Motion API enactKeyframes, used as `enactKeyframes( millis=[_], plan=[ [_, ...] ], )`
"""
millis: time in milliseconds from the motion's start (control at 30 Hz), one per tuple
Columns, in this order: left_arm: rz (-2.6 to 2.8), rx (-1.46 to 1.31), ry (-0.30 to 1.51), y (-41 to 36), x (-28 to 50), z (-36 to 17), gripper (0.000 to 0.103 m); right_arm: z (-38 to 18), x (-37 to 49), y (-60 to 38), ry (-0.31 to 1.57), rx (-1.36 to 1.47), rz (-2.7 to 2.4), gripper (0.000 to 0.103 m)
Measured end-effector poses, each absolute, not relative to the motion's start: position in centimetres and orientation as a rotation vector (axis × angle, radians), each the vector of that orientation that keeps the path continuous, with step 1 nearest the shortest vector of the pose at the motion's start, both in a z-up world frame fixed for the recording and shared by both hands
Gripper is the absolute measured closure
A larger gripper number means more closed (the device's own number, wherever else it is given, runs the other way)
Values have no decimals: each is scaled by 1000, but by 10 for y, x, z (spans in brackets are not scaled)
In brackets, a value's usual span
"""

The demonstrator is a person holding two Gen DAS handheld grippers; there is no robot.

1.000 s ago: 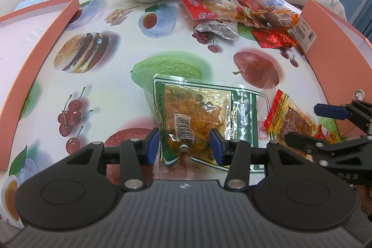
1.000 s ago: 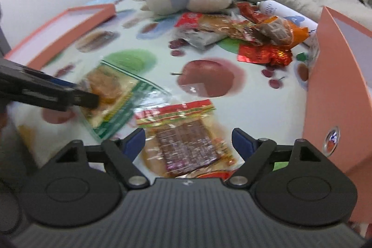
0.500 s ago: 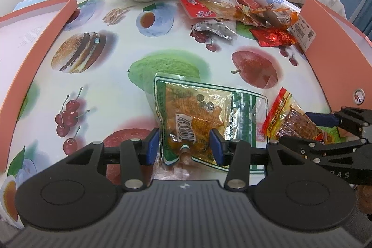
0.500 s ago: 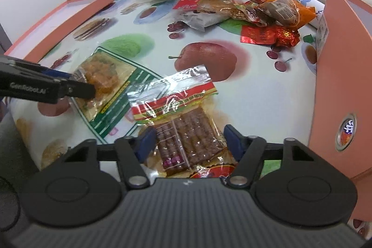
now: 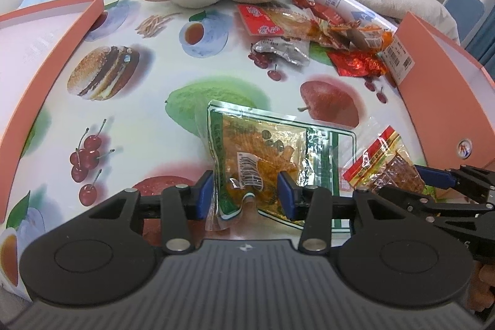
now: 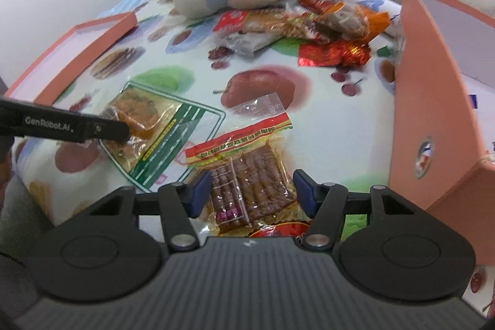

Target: Organize snacks

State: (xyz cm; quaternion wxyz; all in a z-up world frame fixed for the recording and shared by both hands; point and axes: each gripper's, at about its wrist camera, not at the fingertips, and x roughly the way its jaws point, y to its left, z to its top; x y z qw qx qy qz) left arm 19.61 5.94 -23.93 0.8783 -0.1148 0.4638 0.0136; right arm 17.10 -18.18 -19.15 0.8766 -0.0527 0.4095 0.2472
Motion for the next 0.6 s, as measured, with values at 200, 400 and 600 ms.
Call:
enactKeyframes(
  millis=[200, 400, 600],
  plan=[
    [34, -269, 931, 58, 199, -218, 54, -168, 172, -189, 810, -65, 489, 43],
    [25, -266, 883, 52, 207, -185, 54, -137, 172, -195, 764, -34, 480, 43],
    [12, -253, 839, 44, 218, -147, 54, -100, 173, -201, 702, -17, 468, 44]
  ],
)
